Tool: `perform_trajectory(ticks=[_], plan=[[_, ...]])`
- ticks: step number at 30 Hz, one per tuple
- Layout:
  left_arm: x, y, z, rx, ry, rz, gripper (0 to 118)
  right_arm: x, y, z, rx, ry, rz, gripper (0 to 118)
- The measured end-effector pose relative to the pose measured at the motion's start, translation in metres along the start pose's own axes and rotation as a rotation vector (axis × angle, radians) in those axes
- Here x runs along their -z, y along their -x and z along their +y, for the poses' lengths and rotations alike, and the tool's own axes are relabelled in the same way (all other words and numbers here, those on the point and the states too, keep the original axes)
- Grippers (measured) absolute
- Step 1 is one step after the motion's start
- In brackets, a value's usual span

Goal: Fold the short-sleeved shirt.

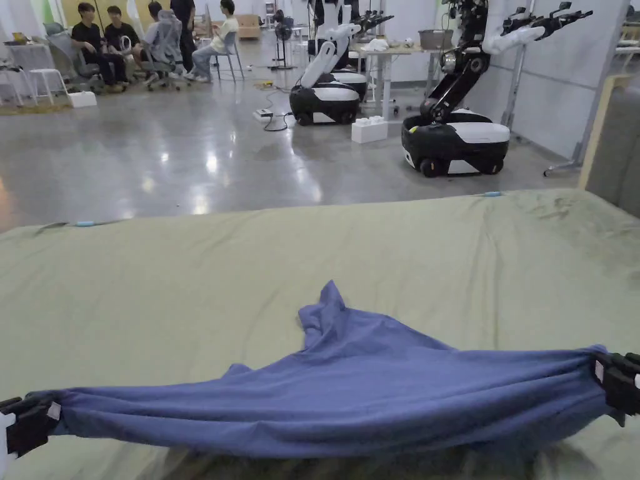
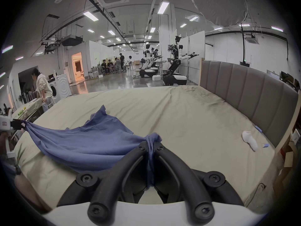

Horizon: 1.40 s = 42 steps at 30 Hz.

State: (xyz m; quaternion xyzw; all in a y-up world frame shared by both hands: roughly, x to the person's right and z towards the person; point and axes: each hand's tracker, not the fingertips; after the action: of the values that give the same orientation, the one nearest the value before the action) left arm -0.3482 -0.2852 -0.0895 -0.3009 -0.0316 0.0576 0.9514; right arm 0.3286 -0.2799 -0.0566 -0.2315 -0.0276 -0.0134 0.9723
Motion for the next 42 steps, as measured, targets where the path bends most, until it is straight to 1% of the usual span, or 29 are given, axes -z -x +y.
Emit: perform_trajectory(ticks=[2,4,6,8,11,14,15,16,17,18,19,20,21,23,24,25,26,27,28,29,30,31,32,33,34,36,38,39,42], plan=[[-0.016,0.002,-0.02,-0.011,0.049,-0.041,8,-0.026,-0.005,-0.014,-0.01,0.014,0.009,6],[-0.031,-0.001,-0.041,0.027,0.059,-0.046,8,-0.045,-0.007,-0.03,-0.038,0.043,0.017,6],[-0.037,-0.001,-0.063,0.062,0.081,-0.043,8,-0.058,-0.009,-0.049,-0.08,0.081,0.0,6],[-0.04,-0.001,-0.081,0.067,0.103,-0.046,8,-0.067,-0.01,-0.066,-0.087,0.098,-0.012,6],[-0.034,0.004,-0.104,0.028,0.141,-0.059,8,-0.065,-0.018,-0.089,-0.047,0.137,-0.023,6],[-0.021,0.007,-0.12,0.049,0.177,-0.037,8,-0.052,-0.018,-0.111,-0.088,0.2,-0.06,6],[-0.018,0.009,-0.124,0.058,0.182,-0.034,9,-0.041,-0.027,-0.121,-0.091,0.22,-0.065,13],[-0.017,0.01,-0.127,0.055,0.191,-0.036,18,-0.037,-0.027,-0.126,-0.093,0.235,-0.093,41],[-0.017,0.01,-0.129,0.055,0.201,-0.006,39,-0.035,-0.027,-0.13,-0.08,0.242,-0.131,80],[-0.023,0.008,-0.131,0.069,0.183,0.07,83,-0.036,-0.029,-0.131,-0.047,0.243,-0.134,111],[-0.028,0.008,-0.132,0.076,0.145,0.105,118,-0.04,-0.03,-0.132,-0.002,0.232,-0.113,118],[-0.039,0.009,-0.132,0.065,0.13,0.107,118,-0.053,-0.031,-0.132,0.046,0.155,-0.102,118],[-0.057,0.011,-0.129,0.034,0.06,0.07,118,-0.061,-0.029,-0.126,0.079,0.113,-0.069,118],[-0.077,0.019,-0.124,-0.069,-0.005,0.049,118,-0.083,-0.016,-0.114,0.086,0.087,-0.128,118],[-0.092,0.02,-0.122,-0.113,-0.032,0.057,118,-0.094,-0.009,-0.109,0.094,0.06,-0.12,118],[-0.108,0.023,-0.121,-0.183,-0.061,0.053,108,-0.105,-0.001,-0.104,0.105,0.028,-0.114,114],[-0.143,0.011,-0.124,-0.247,-0.099,0.037,84,-0.115,0.009,-0.1,0.112,0.007,-0.112,102],[-0.158,0.009,-0.126,-0.301,-0.141,0.034,38,-0.126,0.032,-0.092,0.111,-0.01,-0.1,68],[-0.164,0.005,-0.13,-0.323,-0.155,0.063,38,-0.131,0.044,-0.089,0.104,-0.028,-0.088,68],[-0.164,0.005,-0.134,-0.327,-0.144,0.105,20,-0.128,0.061,-0.084,0.073,-0.014,-0.113,48],[-0.163,0.009,-0.137,-0.324,-0.101,0.121,0,-0.124,0.077,-0.08,0.022,0.018,-0.176,16],[-0.164,0.016,-0.135,-0.315,-0.089,0.076,0,-0.117,0.087,-0.075,-0.007,0.024,-0.135,4],[-0.157,0.018,-0.132,-0.273,-0.031,0.003,0,-0.113,0.096,-0.069,-0.018,0.04,-0.011,4],[-0.14,0.024,-0.14,-0.253,-0.009,0.018,0,-0.111,0.108,-0.063,-0.031,0.042,0.048,4],[-0.122,0.032,-0.151,-0.248,-0.014,0.071,0,-0.109,0.121,-0.058,-0.055,0.027,0.057,4],[-0.098,0.047,-0.149,-0.274,0.002,0.053,0,-0.105,0.139,-0.052,-0.094,-0.011,0.092,4],[-0.074,0.038,-0.13,-0.339,0.026,0.04,0,-0.101,0.152,-0.046,-0.075,-0.004,0.156,4],[-0.058,0.043,-0.124,-0.342,0.016,0.041,11,-0.098,0.157,-0.045,-0.065,-0.002,0.184,4],[-0.011,0.056,-0.101,-0.346,0.045,0.047,84,-0.093,0.168,-0.042,-0.071,0.024,0.221,4]])
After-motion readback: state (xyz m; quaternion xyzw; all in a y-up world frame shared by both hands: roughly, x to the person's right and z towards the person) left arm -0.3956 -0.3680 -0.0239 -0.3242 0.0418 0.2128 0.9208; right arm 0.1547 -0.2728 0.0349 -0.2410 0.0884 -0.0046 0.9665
